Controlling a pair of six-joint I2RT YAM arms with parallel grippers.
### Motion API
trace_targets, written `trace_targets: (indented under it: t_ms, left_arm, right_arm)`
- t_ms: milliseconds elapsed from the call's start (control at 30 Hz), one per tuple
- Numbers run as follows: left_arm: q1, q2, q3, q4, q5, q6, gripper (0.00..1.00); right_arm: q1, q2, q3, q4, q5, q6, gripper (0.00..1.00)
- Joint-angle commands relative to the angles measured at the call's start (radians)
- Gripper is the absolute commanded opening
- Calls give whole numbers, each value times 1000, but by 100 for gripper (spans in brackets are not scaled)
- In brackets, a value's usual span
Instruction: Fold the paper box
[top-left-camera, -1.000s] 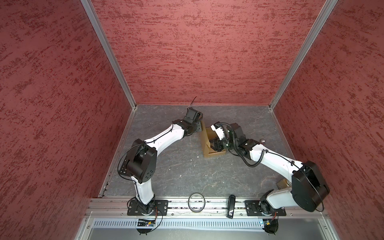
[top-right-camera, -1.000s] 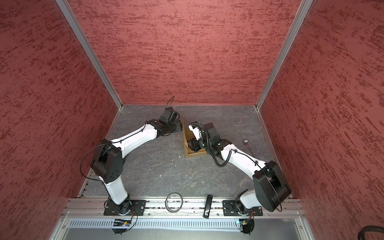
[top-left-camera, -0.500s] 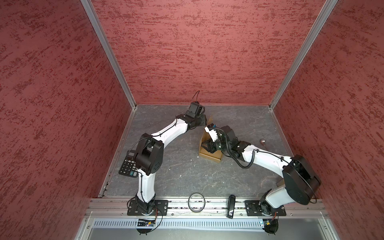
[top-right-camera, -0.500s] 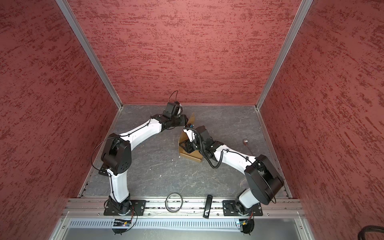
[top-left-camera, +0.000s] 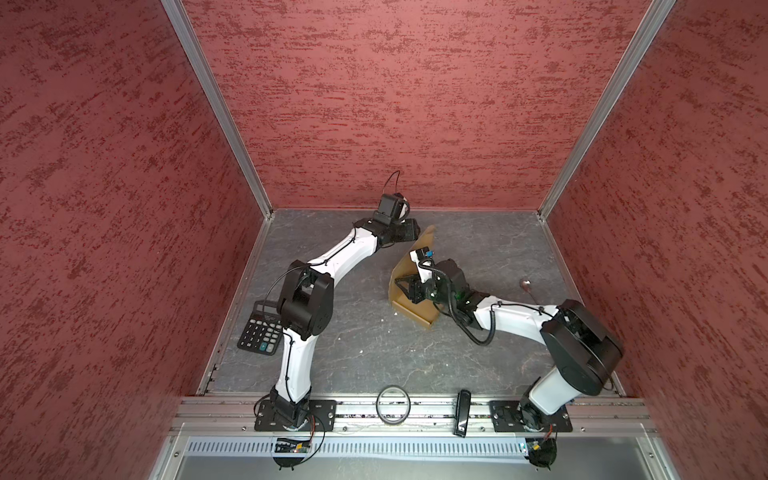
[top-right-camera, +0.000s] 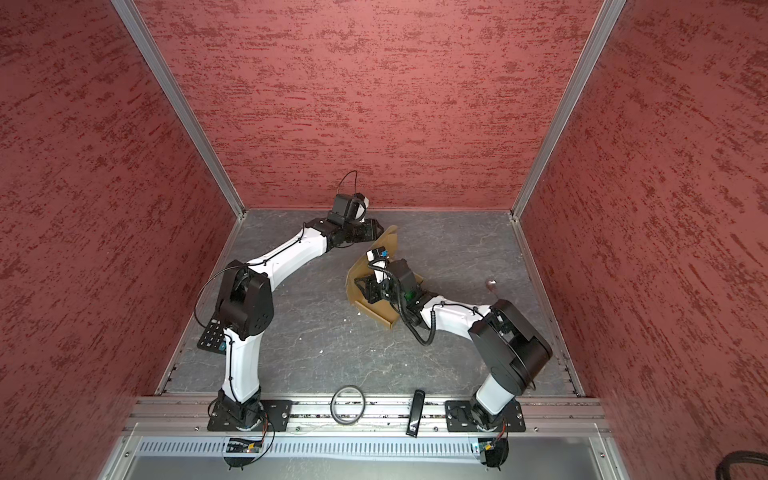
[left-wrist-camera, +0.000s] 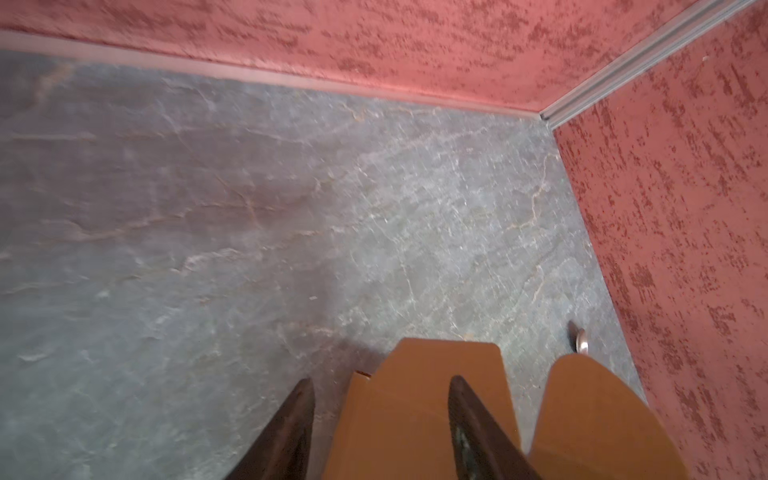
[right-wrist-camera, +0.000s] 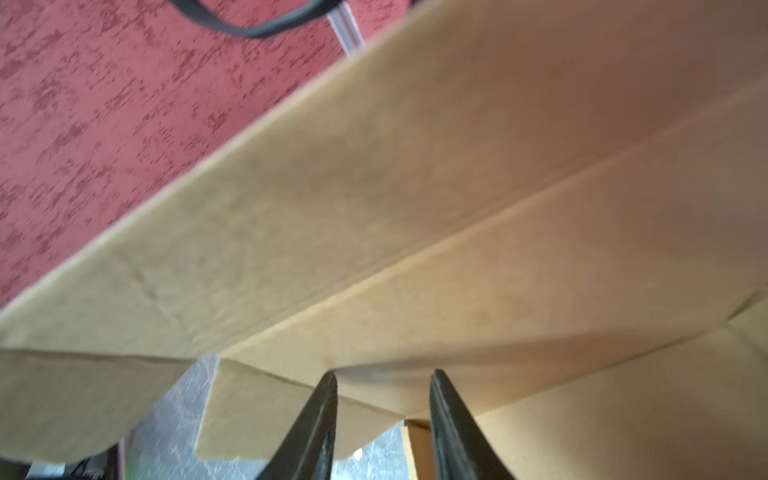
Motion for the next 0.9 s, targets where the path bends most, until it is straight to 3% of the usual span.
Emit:
trace_targets:
  t_ms: [0, 200, 433, 667, 867]
  left_arm:
    - [47, -100, -38, -89, -33, 42, 57]
    - [95, -299, -156, -216, -47, 96, 65]
    - [48, -388, -100, -397, 33, 172, 80]
    - [-89, -261, 132, -585, -49, 308, 84]
    - [-168, -56, 399, -786, -137, 407, 77]
  right_arm:
    - [-1, -41, 16, 10, 99, 7, 41]
    - [-78, -164, 33, -240, 117, -85, 44]
    - [-180, -268, 78, -445, 106, -161, 46]
    - [-286, -285, 75, -475, 88, -156, 46]
    - [-367, -310, 68, -485, 44, -181, 47]
